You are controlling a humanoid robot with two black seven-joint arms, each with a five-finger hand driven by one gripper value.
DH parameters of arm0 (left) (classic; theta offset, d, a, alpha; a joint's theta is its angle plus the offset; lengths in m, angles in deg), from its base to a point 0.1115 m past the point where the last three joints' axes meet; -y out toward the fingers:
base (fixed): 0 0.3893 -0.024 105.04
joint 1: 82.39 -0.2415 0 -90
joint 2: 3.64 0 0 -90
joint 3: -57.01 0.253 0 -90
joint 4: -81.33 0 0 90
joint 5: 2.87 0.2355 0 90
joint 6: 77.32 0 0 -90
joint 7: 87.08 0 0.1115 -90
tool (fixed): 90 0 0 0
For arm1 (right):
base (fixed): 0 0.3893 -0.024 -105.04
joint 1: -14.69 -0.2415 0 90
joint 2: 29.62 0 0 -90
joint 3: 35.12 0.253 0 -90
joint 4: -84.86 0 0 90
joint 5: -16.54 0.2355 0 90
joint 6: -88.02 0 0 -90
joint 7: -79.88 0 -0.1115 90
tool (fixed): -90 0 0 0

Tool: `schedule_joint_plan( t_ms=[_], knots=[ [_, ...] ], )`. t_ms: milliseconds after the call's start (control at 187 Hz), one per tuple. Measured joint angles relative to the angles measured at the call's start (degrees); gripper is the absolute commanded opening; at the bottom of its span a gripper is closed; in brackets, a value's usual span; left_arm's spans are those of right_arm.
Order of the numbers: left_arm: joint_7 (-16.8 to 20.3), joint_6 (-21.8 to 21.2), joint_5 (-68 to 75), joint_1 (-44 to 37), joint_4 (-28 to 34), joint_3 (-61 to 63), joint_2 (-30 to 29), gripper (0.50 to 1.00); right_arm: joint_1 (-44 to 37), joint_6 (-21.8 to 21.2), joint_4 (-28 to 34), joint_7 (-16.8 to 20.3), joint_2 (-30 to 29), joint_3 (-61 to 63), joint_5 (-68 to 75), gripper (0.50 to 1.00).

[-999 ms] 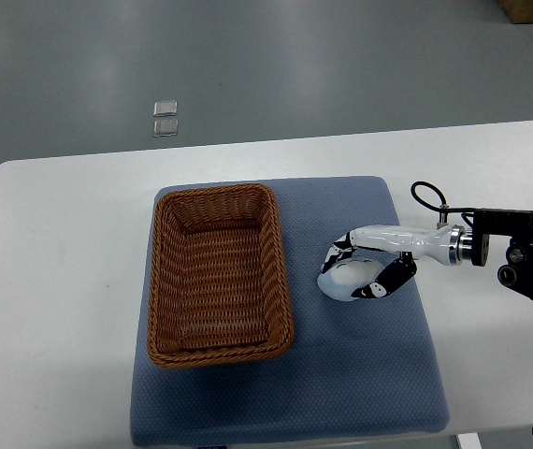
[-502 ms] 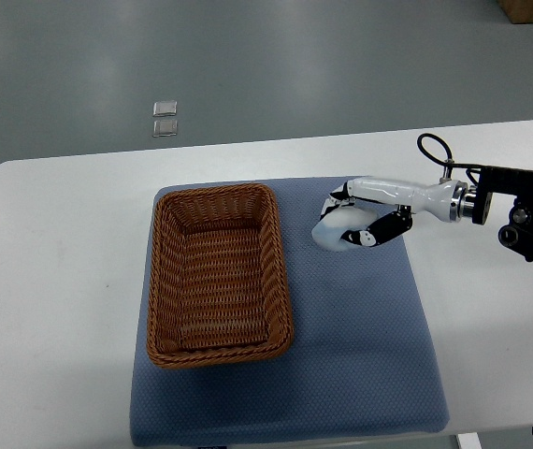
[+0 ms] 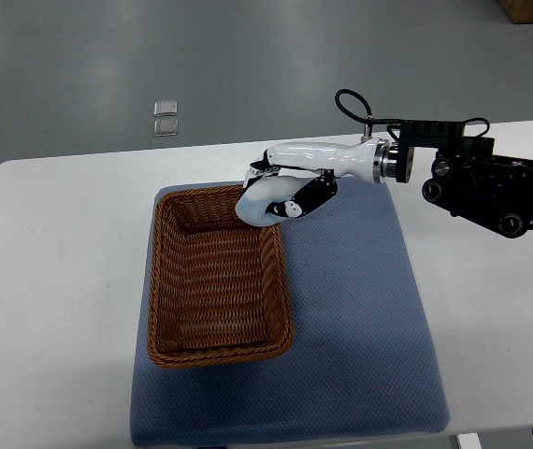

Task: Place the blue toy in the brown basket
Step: 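Carry the toy with the right hand over the wicker basket and lower, then open the right hand to release the toy into the basket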

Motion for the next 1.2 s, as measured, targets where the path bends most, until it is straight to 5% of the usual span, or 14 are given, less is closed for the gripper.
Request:
schedule_joint_plan(
  t_ms=[219,342,582,935,1202],
  knots=[
    [0.0,0.0,0.0,0.0,-0.1,-0.1,0.0,1.0,-0.3,0.0,-5.3,0.0,-6.8,-1.6,0.0,0.588],
    [0.0,0.0,0.0,-0.1,-0.1,-0.2,0.0,1.0,-0.3,0.2,-6.8,0.0,-8.9,-2.0,-0.1,0.719],
    [0.0,0.0,0.1,-0.1,-0.1,-0.1,0.0,1.0,-0.2,0.6,-8.0,0.1,-10.3,-2.7,-0.1,0.895],
    [0.0,0.0,0.1,-0.1,-0.1,0.0,0.0,1.0,0.1,0.9,-8.6,0.0,-8.9,-1.4,2.7,0.895],
    [0.0,0.0,0.1,-0.1,-0.1,0.1,0.0,1.0,5.1,1.9,-14.5,0.2,-2.8,9.2,15.0,0.895]
  ],
)
